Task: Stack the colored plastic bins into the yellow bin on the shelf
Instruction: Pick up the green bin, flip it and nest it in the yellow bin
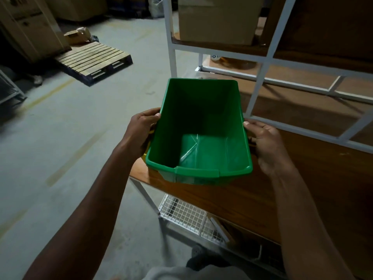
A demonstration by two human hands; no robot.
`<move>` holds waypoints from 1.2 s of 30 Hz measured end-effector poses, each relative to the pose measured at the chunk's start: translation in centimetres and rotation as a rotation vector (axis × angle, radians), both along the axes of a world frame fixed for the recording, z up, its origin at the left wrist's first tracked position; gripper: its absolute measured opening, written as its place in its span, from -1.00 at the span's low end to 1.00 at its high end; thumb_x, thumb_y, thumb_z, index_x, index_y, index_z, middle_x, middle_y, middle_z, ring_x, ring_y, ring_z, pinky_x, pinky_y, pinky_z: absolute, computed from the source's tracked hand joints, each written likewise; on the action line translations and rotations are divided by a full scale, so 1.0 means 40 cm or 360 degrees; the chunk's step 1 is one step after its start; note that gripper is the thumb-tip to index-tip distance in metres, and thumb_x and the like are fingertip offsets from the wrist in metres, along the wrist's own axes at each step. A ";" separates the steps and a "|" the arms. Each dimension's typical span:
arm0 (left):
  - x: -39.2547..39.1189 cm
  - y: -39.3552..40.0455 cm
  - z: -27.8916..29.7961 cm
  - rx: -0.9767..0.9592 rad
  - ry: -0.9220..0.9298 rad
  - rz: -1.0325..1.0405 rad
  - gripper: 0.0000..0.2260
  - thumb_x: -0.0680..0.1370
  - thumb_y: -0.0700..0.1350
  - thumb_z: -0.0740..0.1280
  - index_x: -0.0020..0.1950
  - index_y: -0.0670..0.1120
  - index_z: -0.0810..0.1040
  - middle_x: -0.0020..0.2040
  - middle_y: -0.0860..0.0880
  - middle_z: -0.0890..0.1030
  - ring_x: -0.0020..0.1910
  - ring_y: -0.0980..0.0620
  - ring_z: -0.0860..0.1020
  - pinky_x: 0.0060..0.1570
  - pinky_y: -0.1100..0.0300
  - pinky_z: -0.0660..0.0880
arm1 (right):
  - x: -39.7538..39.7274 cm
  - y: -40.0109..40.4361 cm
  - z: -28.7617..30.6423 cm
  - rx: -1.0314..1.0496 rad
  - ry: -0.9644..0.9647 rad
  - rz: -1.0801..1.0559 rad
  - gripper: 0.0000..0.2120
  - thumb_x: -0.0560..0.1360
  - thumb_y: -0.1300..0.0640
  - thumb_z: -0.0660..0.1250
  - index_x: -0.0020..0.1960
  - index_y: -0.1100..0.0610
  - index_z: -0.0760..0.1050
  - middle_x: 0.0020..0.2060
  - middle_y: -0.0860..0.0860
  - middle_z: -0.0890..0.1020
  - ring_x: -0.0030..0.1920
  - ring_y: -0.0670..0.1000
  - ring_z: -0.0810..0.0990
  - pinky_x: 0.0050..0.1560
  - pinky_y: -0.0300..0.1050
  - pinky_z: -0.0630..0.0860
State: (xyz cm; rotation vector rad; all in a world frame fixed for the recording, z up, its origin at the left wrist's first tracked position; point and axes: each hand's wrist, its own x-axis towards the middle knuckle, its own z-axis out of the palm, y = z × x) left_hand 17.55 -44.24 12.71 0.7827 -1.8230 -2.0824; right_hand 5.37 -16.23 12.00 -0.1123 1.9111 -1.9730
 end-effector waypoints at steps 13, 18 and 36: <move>-0.146 -0.312 -0.043 -0.0004 -0.0052 -0.0071 -0.63 0.66 -0.26 0.19 0.36 -0.05 0.66 0.17 -0.09 0.75 0.15 -0.09 0.68 0.04 0.03 0.65 | -0.067 -0.298 -0.030 0.0018 -0.0043 -0.0146 -0.82 0.67 0.12 0.29 0.05 0.00 0.68 -0.14 -0.04 0.74 -0.15 0.00 0.65 -0.19 -0.08 0.56; -0.201 -0.403 -0.081 0.0005 -0.0070 -0.0293 -0.62 0.67 -0.29 0.17 0.35 -0.04 0.66 0.15 -0.09 0.75 0.12 -0.08 0.69 0.13 -0.03 0.66 | -0.050 -0.379 -0.079 0.0035 -0.0047 -0.0390 -0.85 0.63 0.09 0.35 0.04 0.00 0.71 -0.08 -0.06 0.77 -0.05 -0.01 0.66 -0.03 -0.04 0.52; -0.231 -0.485 -0.222 0.0007 -0.0162 -0.0682 -0.60 0.70 -0.29 0.14 0.46 -0.05 0.58 0.22 -0.16 0.70 0.12 -0.10 0.64 -0.09 0.13 0.64 | 0.017 -0.429 -0.215 0.0213 -0.0212 -0.0671 -0.69 0.66 0.15 0.32 0.39 0.10 0.58 0.19 0.08 0.72 0.17 0.09 0.66 0.13 0.02 0.57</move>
